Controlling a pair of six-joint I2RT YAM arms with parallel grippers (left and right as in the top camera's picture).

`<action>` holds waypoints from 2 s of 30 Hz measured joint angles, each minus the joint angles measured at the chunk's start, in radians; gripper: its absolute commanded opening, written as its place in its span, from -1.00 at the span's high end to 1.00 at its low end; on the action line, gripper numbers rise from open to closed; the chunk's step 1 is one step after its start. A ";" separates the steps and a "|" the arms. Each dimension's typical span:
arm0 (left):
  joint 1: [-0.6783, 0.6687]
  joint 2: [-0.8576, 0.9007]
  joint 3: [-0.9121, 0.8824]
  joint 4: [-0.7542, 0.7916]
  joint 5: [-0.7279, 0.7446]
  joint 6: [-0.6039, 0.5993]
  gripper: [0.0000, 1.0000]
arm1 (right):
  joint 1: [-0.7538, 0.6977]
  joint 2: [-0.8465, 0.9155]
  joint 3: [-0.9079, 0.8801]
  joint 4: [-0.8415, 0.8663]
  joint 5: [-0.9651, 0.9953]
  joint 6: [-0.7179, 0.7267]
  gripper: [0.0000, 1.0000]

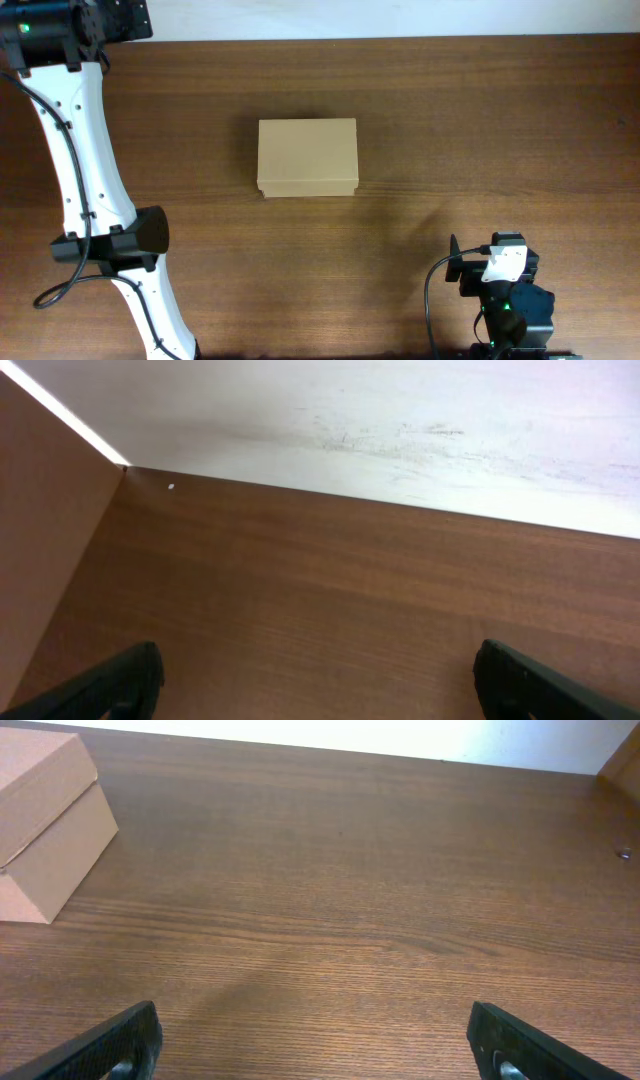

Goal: Pack container

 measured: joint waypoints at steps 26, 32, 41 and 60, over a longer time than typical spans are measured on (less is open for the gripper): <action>-0.291 -0.167 -0.050 -0.077 -0.002 0.000 -1.00 | 0.000 0.000 0.000 0.000 0.000 -0.001 -0.98; -0.378 -0.431 -0.220 0.195 -0.004 0.012 -1.00 | 0.000 0.000 0.000 0.000 0.000 -0.001 -0.98; -0.369 -0.893 -0.891 0.827 -0.015 0.015 -1.00 | 0.000 0.000 0.000 0.000 0.000 0.000 -0.98; -0.250 -1.591 -2.333 1.883 -0.112 0.022 -1.00 | 0.000 0.000 0.000 0.000 -0.002 0.000 -0.98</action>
